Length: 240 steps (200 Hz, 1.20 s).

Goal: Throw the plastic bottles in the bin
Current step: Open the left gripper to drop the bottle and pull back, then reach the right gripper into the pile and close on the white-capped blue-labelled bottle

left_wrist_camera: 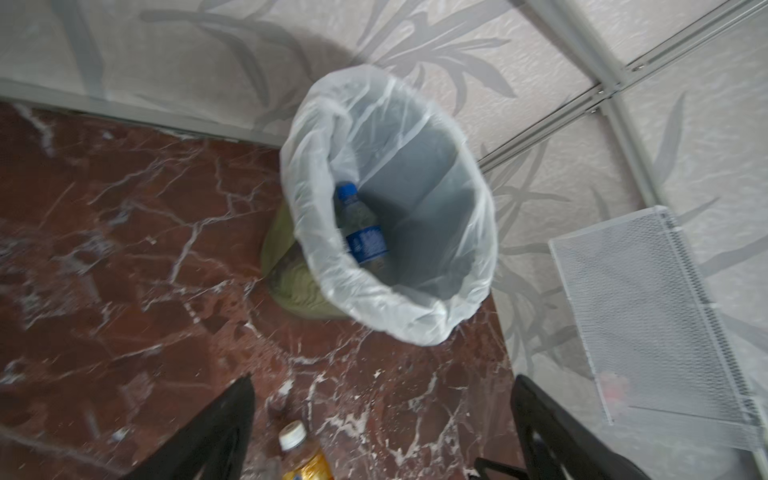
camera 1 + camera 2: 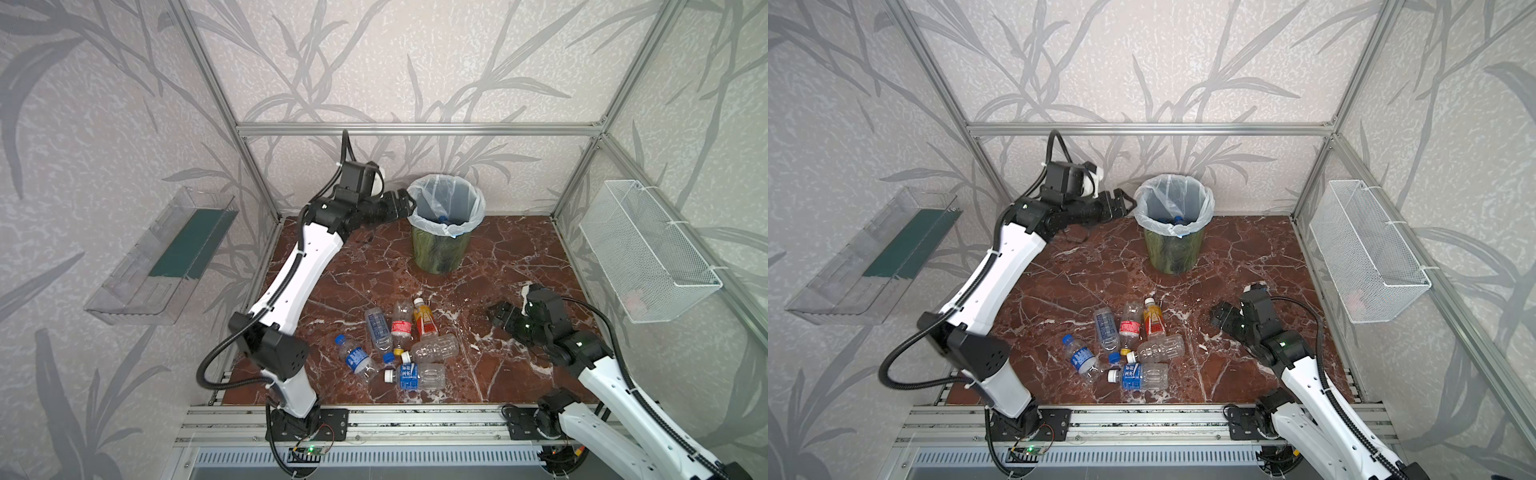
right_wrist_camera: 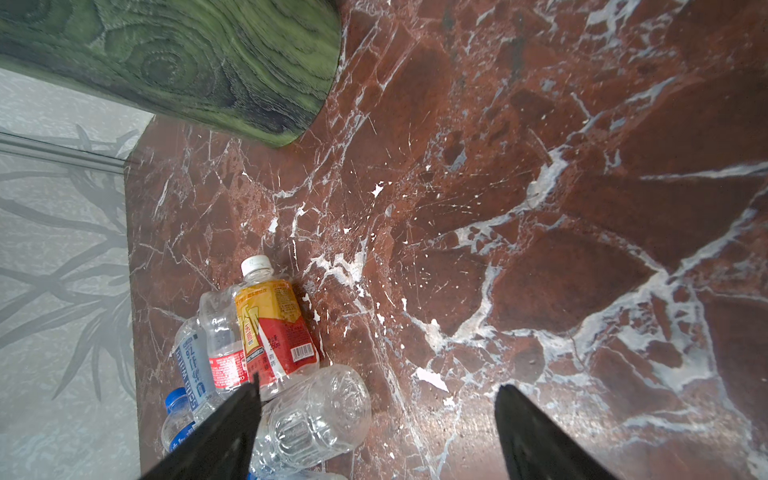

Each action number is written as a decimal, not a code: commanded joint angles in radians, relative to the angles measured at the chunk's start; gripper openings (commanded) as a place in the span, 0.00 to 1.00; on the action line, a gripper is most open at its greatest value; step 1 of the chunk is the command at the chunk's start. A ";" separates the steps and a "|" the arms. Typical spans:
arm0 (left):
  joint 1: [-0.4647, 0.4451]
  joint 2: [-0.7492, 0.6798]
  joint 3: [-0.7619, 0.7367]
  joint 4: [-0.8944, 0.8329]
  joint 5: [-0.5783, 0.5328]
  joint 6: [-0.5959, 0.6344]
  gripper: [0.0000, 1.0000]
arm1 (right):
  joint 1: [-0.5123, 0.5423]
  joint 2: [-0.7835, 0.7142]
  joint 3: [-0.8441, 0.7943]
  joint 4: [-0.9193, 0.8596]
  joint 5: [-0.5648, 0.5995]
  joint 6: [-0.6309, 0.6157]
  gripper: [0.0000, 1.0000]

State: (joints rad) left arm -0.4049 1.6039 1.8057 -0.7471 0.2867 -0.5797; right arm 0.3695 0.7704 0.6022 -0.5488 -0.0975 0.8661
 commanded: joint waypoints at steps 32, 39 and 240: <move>0.021 -0.454 -0.603 0.196 -0.141 -0.032 0.92 | 0.010 -0.001 -0.037 0.006 -0.033 0.014 0.88; 0.025 -0.490 -0.658 0.197 -0.147 -0.038 0.92 | 0.020 0.002 -0.037 0.006 -0.033 0.019 0.88; 0.156 -0.825 -1.020 0.156 -0.141 -0.092 0.90 | 0.664 0.279 0.225 -0.030 0.076 -0.453 0.80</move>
State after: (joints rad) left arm -0.2531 0.8001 0.7982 -0.5964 0.1505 -0.6621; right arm 0.9325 1.0065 0.7200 -0.5343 -0.0078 0.7067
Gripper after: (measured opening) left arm 0.903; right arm 0.804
